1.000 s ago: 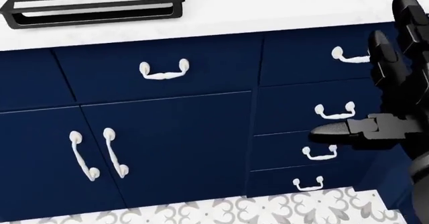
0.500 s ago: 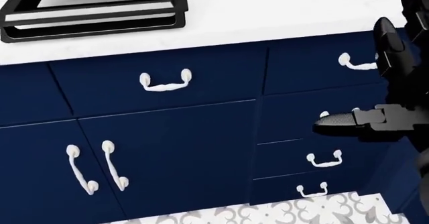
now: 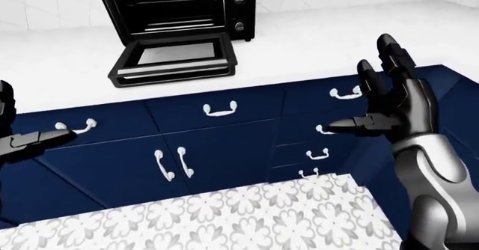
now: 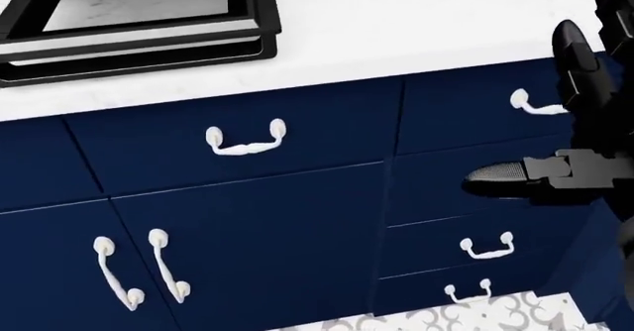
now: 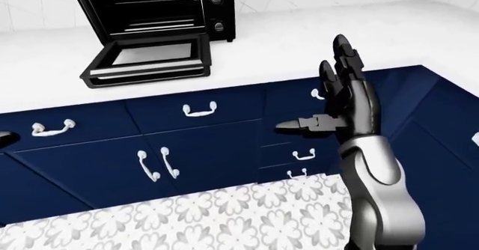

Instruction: Close the toaster oven door.

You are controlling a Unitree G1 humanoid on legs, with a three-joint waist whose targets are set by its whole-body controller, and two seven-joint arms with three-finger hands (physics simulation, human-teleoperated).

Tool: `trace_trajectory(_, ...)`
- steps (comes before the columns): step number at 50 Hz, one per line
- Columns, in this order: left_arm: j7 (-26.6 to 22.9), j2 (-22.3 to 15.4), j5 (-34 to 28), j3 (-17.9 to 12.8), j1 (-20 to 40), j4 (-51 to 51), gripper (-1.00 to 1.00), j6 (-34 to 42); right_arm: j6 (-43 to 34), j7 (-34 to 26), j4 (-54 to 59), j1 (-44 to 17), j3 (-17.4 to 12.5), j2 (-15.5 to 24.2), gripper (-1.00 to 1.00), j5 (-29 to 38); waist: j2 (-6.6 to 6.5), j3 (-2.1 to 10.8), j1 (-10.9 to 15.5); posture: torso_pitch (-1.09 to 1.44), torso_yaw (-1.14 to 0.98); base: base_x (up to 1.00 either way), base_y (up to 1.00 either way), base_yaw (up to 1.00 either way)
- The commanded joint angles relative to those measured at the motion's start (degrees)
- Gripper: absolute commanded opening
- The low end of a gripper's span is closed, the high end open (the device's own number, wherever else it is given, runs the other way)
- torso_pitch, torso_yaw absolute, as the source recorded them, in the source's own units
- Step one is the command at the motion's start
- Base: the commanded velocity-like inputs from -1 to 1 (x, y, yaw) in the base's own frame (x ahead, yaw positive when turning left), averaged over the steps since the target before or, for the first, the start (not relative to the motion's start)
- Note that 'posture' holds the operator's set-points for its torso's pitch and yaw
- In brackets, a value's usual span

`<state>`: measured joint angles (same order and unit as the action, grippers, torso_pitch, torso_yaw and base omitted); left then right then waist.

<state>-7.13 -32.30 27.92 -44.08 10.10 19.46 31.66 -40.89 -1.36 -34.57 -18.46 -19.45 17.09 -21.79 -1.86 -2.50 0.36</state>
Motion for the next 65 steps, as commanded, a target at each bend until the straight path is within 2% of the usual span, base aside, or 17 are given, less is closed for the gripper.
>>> trace_trajectory(1,-0.19,-1.10,0.43,-0.30,0.99,1.81,1.00,-1.66,2.19,0.15,-1.64,-1.17,-0.82,0.71,1.00,0.06,-0.14,0.61,-0.20,0.00,0.00,0.11,0.08,0.00)
trace_trajectory(6,-0.06,-1.20,0.46,-0.29,1.03,1.73,1.00,-1.65,1.78,0.28,-1.84,-1.37,-1.08,0.89,1.00,-0.27,5.12,1.00,0.04,0.00,0.00,0.11,0.08,0.00)
trace_trajectory(7,-0.13,-1.12,0.42,-0.26,0.90,1.81,1.00,-1.74,1.79,0.32,-1.94,-1.27,-1.06,0.90,1.00,-0.26,2.89,0.96,-0.59,0.00,0.00,0.10,0.08,0.00)
trace_trajectory(11,-0.19,-1.12,0.32,-0.31,0.88,1.80,1.00,-1.79,2.30,0.24,-1.73,-0.97,-1.06,0.81,1.00,-0.22,3.22,1.39,-0.54,0.00,0.00,0.10,0.08,0.00)
trace_trajectory(15,-0.22,-1.17,0.32,-0.38,0.92,1.71,1.00,-1.80,2.46,0.17,-1.52,-0.93,-1.03,0.80,1.00,-0.29,0.70,0.39,-0.79,0.00,0.00,0.11,0.08,0.00)
trace_trajectory(18,-0.22,-1.17,0.35,-0.37,0.92,1.74,1.00,-1.76,2.54,0.23,-1.48,-0.91,-1.02,0.77,1.00,-0.26,-3.81,1.39,-1.09,0.00,0.00,0.10,0.09,0.00)
trace_trajectory(27,0.01,-1.30,0.80,-0.70,0.90,2.41,1.00,-1.15,2.38,0.40,-1.69,-0.78,-0.98,0.69,1.00,-0.37,0.14,0.59,-0.27,0.00,0.00,0.11,0.08,0.00)
trace_trajectory(31,0.20,-1.52,0.87,-0.69,1.09,2.24,1.00,-0.99,2.01,0.61,-1.64,-1.32,-0.94,0.87,1.00,-0.48,4.72,1.33,-0.02,0.00,0.00,0.11,0.08,0.00)
trace_trajectory(40,0.20,-1.86,0.95,-0.92,1.26,1.78,1.00,-1.13,1.27,1.08,-2.18,-1.62,-1.23,1.19,1.00,-1.14,1.13,0.45,-0.71,0.00,0.00,0.10,0.08,0.00)
trace_trajectory(44,0.27,-1.85,0.81,-0.84,1.15,1.43,1.00,-1.48,1.40,1.18,-2.00,-1.70,-1.21,1.24,1.00,-1.14,-4.81,1.69,-1.04,0.00,0.00,0.11,0.08,0.00)
trace_trajectory(45,0.28,-1.86,0.92,-0.91,1.11,1.56,1.00,-1.39,1.27,1.21,-2.12,-1.77,-1.27,1.29,1.00,-1.28,-2.21,0.89,-0.45,0.00,0.00,0.10,0.09,0.00)
trace_trajectory(47,0.37,-2.04,1.02,-1.00,1.25,1.39,1.00,-1.32,1.38,1.30,-1.81,-1.89,-1.34,1.37,1.00,-1.27,-2.82,0.71,-0.45,0.00,0.00,0.10,0.09,0.00)
trace_trajectory(54,0.42,-2.20,1.26,-1.17,1.18,1.35,1.00,-1.29,1.15,1.92,-1.83,-1.95,-1.74,1.49,1.00,-2.33,1.34,0.64,-0.14,0.00,0.00,0.08,0.09,0.00)
trace_trajectory(57,0.48,-2.35,1.31,-1.26,1.18,1.15,1.00,-1.35,0.91,2.33,-1.94,-1.98,-1.85,1.58,1.00,-2.83,5.64,1.99,-0.19,0.00,0.00,0.01,0.09,0.00)
trace_trajectory(58,0.53,-2.35,1.30,-1.19,1.18,1.21,1.00,-1.31,0.92,2.38,-1.90,-1.99,-1.83,1.62,1.00,-2.89,2.51,1.33,-0.74,0.00,0.00,0.00,0.09,0.00)
trace_trajectory(60,0.52,-2.37,1.35,-1.21,1.18,1.24,1.00,-1.27,1.06,2.38,-1.76,-1.92,-1.79,1.69,1.00,-2.92,3.59,1.65,-0.74,0.00,0.00,0.01,0.09,0.00)
trace_trajectory(65,0.56,-2.38,1.40,-1.25,1.16,1.36,1.00,-1.20,0.99,2.56,-1.76,-2.06,-1.88,1.85,1.00,-3.22,1.39,0.98,-0.61,0.00,0.00,0.00,0.09,0.00)
